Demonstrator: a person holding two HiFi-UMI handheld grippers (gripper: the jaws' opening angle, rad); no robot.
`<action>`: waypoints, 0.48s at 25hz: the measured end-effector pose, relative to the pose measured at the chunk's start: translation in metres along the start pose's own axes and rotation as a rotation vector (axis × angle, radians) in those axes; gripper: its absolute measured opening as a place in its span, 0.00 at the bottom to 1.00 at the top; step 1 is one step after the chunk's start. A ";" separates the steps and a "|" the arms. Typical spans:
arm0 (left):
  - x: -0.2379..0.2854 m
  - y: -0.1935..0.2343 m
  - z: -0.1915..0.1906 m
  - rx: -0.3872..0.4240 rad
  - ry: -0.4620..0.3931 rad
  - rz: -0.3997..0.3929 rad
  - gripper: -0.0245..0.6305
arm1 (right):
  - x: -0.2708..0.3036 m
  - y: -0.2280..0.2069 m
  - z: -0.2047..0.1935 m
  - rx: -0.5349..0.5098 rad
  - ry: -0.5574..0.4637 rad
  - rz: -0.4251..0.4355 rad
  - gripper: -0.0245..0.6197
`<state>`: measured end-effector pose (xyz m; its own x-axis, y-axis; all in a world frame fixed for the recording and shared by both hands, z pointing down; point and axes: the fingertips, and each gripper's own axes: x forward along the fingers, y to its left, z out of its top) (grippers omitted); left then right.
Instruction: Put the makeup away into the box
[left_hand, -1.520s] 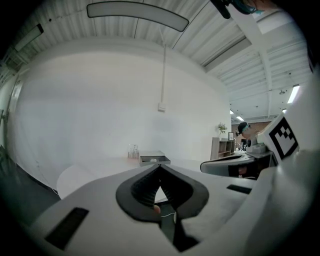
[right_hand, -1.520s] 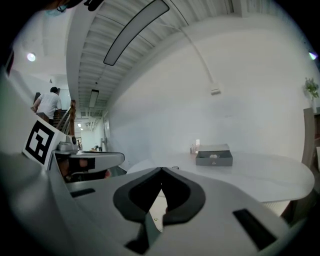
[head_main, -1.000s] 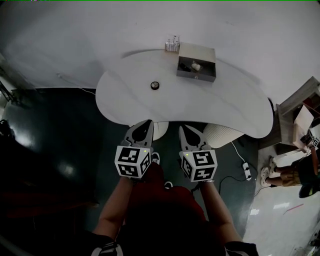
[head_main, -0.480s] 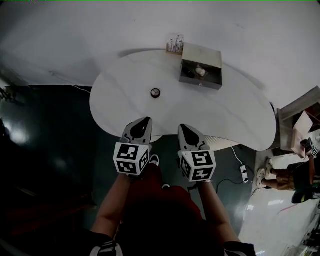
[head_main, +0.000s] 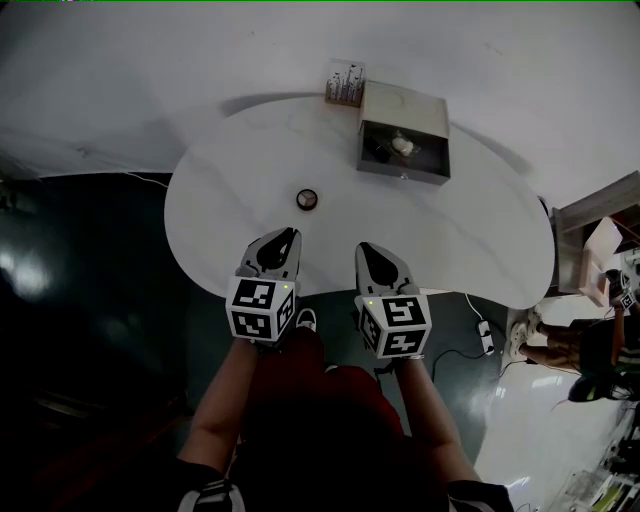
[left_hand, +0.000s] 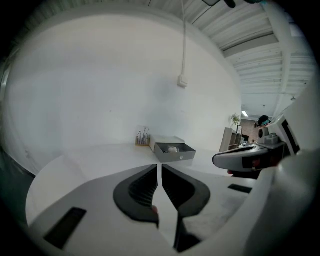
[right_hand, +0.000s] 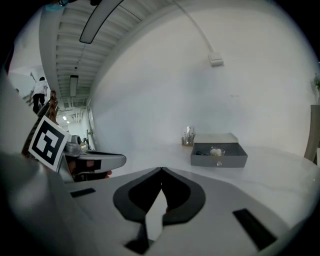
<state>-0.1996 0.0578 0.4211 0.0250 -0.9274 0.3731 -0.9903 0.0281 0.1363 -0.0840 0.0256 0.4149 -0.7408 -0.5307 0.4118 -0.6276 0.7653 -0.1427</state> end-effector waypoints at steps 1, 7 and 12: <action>0.005 0.003 0.000 0.000 0.008 -0.007 0.07 | 0.004 -0.002 0.001 0.001 0.003 -0.006 0.06; 0.034 0.016 -0.001 0.011 0.048 -0.043 0.11 | 0.026 -0.010 0.007 0.014 0.020 -0.041 0.06; 0.054 0.025 -0.003 0.026 0.086 -0.072 0.16 | 0.040 -0.019 0.010 0.030 0.033 -0.077 0.06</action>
<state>-0.2229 0.0091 0.4478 0.1070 -0.8911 0.4411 -0.9887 -0.0485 0.1419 -0.1042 -0.0133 0.4252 -0.6820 -0.5748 0.4522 -0.6897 0.7111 -0.1363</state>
